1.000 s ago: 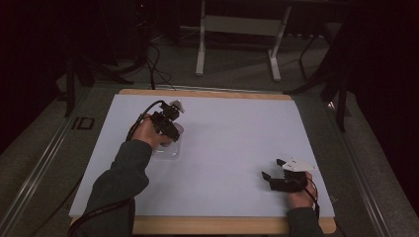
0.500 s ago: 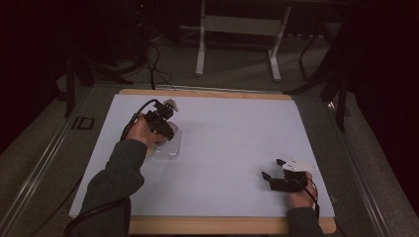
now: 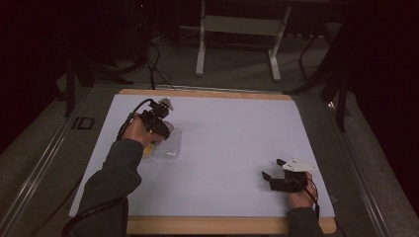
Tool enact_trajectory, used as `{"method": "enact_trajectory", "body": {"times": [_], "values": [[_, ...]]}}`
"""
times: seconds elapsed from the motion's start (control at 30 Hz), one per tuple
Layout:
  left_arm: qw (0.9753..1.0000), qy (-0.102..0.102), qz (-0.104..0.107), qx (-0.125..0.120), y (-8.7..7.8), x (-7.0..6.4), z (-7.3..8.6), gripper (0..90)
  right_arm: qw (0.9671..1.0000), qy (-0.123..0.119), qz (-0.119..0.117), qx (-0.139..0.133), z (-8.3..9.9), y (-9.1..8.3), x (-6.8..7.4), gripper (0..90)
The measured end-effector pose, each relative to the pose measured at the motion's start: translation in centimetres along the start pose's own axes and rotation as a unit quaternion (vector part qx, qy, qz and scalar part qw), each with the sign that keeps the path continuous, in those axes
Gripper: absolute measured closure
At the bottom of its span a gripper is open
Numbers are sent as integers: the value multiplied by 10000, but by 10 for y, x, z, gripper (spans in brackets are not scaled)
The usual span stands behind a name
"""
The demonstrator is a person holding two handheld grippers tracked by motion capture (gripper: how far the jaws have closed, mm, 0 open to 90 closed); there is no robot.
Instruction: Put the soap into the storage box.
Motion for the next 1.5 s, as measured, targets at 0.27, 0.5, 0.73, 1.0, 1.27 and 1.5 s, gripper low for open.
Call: {"method": "enact_trajectory", "body": {"times": [0.27,0.5,0.73,1.0,1.27,1.5], "values": [[9999,-158,19,-23,0,9,5,503,10000,-2,1,1,0,0,0,211],[9996,-285,35,-15,2,17,10,503,10000,-5,1,-3,0,0,0,211],[9993,-367,6,-18,2,21,12,502,10000,-3,0,-3,0,0,0,211],[9988,-498,-31,-9,2,27,14,503,10000,6,-7,-7,0,0,0,211],[9983,-581,-18,-50,1,28,14,502,10000,-14,-2,-1,0,0,0,211],[9977,-674,-2,-68,1,33,16,503,10000,-7,-4,-3,0,0,0,211]]}}
Point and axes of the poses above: each handheld gripper's, and its own axes: y roughly forward along the jaws, z roughly out of its underside, x roughly to its left, the point moved 10 cm from there along y, roughly forward along the jaws, and after that the axes turned 13 degrees about x, right-handed, at the moved point
